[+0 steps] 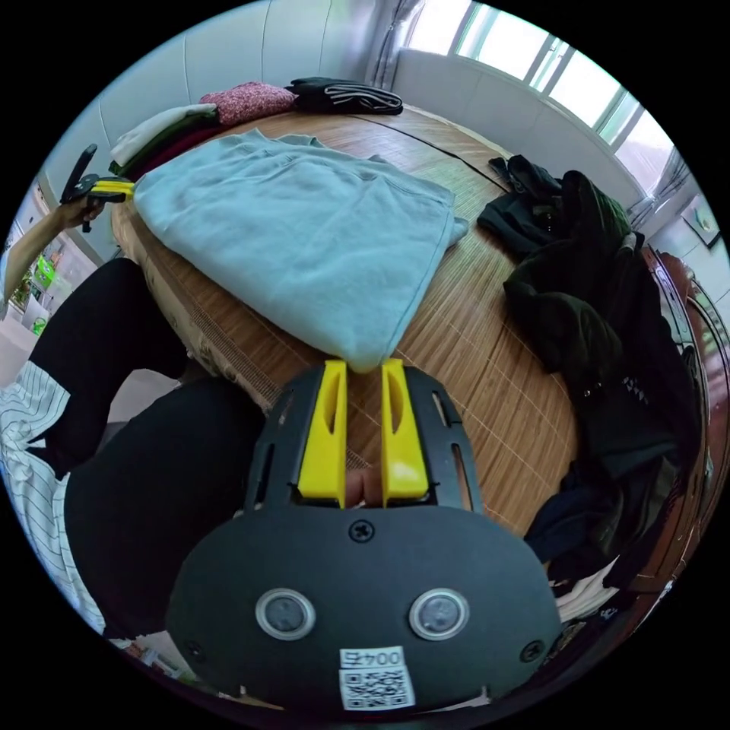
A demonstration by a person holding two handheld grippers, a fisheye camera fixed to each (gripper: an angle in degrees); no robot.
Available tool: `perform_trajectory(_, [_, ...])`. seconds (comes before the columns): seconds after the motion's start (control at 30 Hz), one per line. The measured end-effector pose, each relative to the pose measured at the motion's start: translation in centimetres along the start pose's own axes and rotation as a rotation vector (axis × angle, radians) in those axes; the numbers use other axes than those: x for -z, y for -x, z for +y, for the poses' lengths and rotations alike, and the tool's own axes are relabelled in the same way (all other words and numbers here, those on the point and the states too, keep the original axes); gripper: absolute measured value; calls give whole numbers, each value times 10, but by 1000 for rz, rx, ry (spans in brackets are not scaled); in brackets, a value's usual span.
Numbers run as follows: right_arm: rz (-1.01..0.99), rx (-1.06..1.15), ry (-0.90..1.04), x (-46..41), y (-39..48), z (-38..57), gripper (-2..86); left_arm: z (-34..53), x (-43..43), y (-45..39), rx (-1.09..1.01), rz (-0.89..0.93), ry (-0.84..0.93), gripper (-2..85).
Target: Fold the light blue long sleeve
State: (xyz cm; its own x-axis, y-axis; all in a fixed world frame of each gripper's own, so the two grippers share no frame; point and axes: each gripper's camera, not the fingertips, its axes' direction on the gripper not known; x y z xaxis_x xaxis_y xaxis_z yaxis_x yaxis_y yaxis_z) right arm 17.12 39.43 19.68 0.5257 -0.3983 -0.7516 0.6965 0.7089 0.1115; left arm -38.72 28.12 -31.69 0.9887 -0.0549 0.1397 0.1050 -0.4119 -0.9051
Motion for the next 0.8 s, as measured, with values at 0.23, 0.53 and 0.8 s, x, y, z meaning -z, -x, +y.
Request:
perform_trajectory(0.23, [-74,57,-47,5,11,33,49,73,-22,91,158,-50,135,11])
perform_trajectory(0.53, [-121,-84,-136,9,-18,95,59,86,32,109,296,22,-117,7])
perform_trajectory(0.8, [-135,-316,-298,16,-31,110,63,-5,-61,29,205,70,-146,6])
